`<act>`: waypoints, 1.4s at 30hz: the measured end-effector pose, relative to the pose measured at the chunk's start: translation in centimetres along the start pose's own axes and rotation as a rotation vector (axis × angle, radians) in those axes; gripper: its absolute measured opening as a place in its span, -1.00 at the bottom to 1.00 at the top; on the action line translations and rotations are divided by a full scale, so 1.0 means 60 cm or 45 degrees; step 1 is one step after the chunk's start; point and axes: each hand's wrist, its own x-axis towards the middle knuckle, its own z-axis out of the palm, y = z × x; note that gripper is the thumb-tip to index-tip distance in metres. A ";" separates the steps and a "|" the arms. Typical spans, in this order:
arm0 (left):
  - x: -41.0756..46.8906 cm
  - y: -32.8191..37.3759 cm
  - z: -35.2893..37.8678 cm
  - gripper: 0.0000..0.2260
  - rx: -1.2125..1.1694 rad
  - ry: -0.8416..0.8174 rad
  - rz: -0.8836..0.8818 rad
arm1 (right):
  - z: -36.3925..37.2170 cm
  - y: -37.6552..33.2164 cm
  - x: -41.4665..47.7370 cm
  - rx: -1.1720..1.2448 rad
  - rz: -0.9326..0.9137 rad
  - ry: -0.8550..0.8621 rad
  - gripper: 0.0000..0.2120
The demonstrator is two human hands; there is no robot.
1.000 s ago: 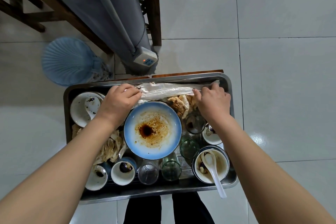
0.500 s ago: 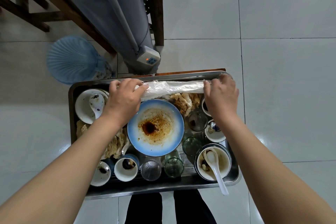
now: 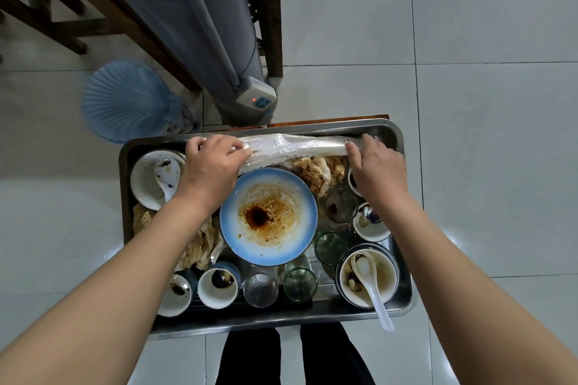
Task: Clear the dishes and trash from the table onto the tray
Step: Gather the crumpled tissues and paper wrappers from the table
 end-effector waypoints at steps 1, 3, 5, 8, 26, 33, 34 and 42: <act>0.000 0.000 0.000 -0.69 -0.020 0.010 -0.005 | 0.001 0.000 -0.001 0.006 -0.008 0.021 -0.55; -0.001 0.001 -0.001 -0.72 -0.059 0.014 -0.008 | 0.001 -0.001 -0.003 0.020 -0.015 0.090 -0.58; -0.002 0.002 -0.001 -0.72 -0.085 0.001 -0.005 | 0.002 -0.001 -0.008 0.041 -0.029 0.122 -0.58; 0.000 0.003 0.000 -0.72 -0.104 -0.043 0.011 | 0.000 -0.004 -0.011 0.029 -0.107 0.094 -0.58; 0.041 0.028 -0.014 -0.63 0.097 -0.518 -0.216 | 0.001 -0.028 -0.019 -0.105 -0.157 -0.154 -0.56; 0.052 0.039 -0.017 -0.64 0.158 -0.612 -0.260 | 0.003 -0.025 -0.017 -0.088 -0.155 -0.166 -0.56; 0.053 0.040 -0.018 -0.65 0.160 -0.610 -0.255 | 0.002 -0.025 -0.016 -0.083 -0.156 -0.159 -0.56; 0.043 0.045 -0.022 -0.70 0.065 -0.466 -0.261 | -0.002 -0.027 -0.016 0.039 -0.169 0.025 -0.62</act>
